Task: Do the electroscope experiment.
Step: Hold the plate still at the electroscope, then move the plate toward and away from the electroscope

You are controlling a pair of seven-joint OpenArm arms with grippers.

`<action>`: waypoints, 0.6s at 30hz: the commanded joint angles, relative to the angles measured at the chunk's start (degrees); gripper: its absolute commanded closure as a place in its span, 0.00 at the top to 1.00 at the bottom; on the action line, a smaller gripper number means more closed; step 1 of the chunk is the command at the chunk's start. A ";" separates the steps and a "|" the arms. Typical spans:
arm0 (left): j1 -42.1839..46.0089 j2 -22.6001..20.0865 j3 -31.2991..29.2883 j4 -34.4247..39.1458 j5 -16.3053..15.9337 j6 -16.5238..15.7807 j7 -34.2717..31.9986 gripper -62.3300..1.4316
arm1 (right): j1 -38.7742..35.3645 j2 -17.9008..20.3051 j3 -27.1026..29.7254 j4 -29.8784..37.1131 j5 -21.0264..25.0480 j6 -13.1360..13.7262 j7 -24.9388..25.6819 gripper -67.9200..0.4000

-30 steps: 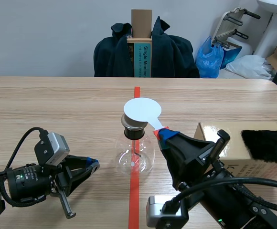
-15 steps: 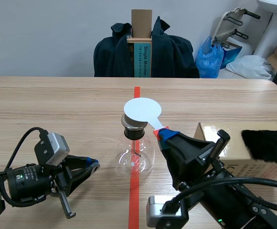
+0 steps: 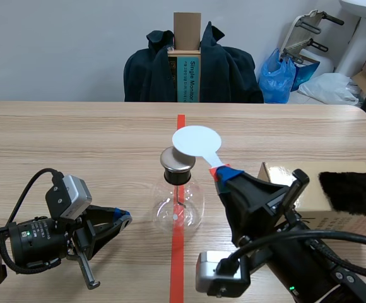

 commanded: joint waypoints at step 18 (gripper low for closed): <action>-0.42 0.13 -0.15 1.29 -0.37 0.02 -0.76 0.07 | 0.70 0.63 0.55 0.74 0.42 -0.83 -18.78 0.02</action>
